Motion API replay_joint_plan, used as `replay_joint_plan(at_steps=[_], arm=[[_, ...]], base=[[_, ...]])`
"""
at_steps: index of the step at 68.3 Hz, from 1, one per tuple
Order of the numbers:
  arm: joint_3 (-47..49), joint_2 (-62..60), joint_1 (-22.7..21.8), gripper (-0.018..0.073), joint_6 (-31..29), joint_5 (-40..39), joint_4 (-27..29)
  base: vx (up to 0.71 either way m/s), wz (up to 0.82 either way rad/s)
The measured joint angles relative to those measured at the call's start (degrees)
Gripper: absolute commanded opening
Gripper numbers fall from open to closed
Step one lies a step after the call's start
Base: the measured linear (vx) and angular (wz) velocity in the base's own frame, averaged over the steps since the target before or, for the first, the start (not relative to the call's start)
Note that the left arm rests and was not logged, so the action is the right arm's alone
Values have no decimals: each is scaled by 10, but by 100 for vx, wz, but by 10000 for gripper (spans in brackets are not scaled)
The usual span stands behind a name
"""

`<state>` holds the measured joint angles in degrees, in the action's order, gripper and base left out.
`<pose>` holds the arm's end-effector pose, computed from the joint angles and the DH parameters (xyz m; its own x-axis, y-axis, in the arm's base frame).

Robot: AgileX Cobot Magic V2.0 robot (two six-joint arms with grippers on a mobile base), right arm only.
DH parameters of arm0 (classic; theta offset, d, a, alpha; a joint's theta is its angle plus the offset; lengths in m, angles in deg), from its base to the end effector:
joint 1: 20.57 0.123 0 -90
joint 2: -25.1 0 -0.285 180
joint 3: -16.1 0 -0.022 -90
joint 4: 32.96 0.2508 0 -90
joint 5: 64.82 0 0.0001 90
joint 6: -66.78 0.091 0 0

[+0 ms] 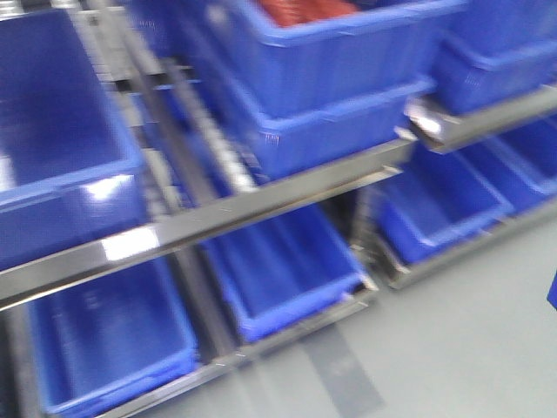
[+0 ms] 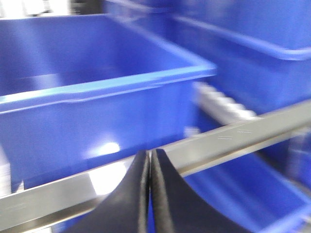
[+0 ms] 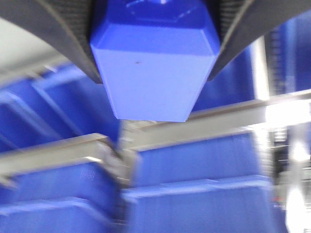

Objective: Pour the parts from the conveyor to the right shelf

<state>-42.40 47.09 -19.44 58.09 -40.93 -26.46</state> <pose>0.0674 0.0055 0.2704 -0.2426 -0.0526 -0.9687 -0.0758 0.9965 -0.0351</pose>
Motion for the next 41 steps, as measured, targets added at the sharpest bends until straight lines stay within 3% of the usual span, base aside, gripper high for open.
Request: replay_joint_plan(at_steps=[41], arm=[[0,0,0,-6,0,0,0]], base=[[16,60]])
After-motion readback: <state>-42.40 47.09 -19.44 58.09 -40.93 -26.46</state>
